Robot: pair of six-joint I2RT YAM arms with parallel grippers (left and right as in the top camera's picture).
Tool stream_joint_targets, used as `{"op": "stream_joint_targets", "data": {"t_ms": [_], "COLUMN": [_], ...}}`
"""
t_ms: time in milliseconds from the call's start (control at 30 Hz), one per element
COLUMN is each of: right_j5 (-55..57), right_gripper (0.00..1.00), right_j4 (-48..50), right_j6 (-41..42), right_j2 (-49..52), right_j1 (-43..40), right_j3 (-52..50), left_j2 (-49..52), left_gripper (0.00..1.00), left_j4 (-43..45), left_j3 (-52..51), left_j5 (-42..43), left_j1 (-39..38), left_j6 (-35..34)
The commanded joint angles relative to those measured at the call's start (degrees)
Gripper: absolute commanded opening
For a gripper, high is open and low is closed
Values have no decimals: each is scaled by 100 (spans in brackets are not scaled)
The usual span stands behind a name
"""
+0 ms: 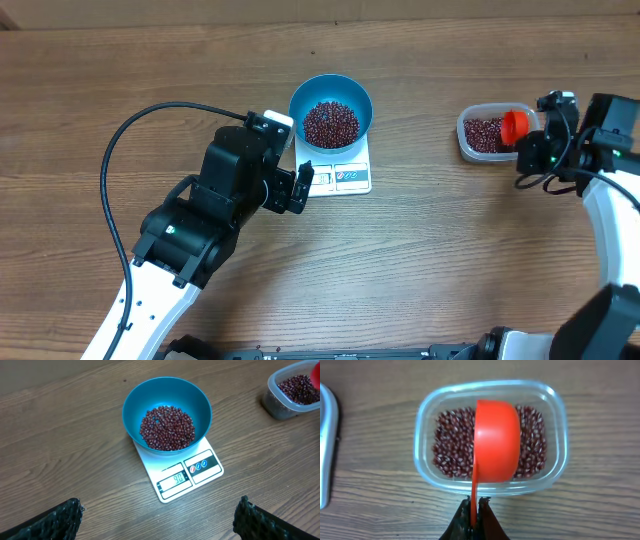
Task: Scoop item into bowl and weigh 150g on scale
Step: 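Lower the red scoop into the tub and drag it through the beans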
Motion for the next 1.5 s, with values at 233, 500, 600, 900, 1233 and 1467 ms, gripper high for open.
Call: {"op": "stream_joint_targets", "data": {"t_ms": [233, 500, 600, 900, 1233, 1467], "right_j5": [426, 420, 415, 393, -393, -511], "right_gripper": [4, 4, 4, 4, 4, 4], "right_j4": [284, 420, 363, 142, -48, -131], "right_j6": [42, 44, 46, 44, 48, 92], "right_j2": [715, 1185, 1228, 1228, 1228, 1228], "right_j1": [20, 61, 181, 588, 590, 590], "right_j3": [15, 15, 17, 17, 17, 17], "left_j2": [-76, -76, -76, -76, -76, -76], "left_gripper": [100, 100, 100, 100, 100, 100], "left_j4": [17, 17, 17, 17, 17, 20], "left_j3": [9, 9, 9, 9, 9, 9], "left_j5": [52, 50, 50, 50, 50, 52], "left_j1": [31, 31, 31, 31, 31, 31], "left_j6": [-39, -39, -39, -39, -39, -39]}}
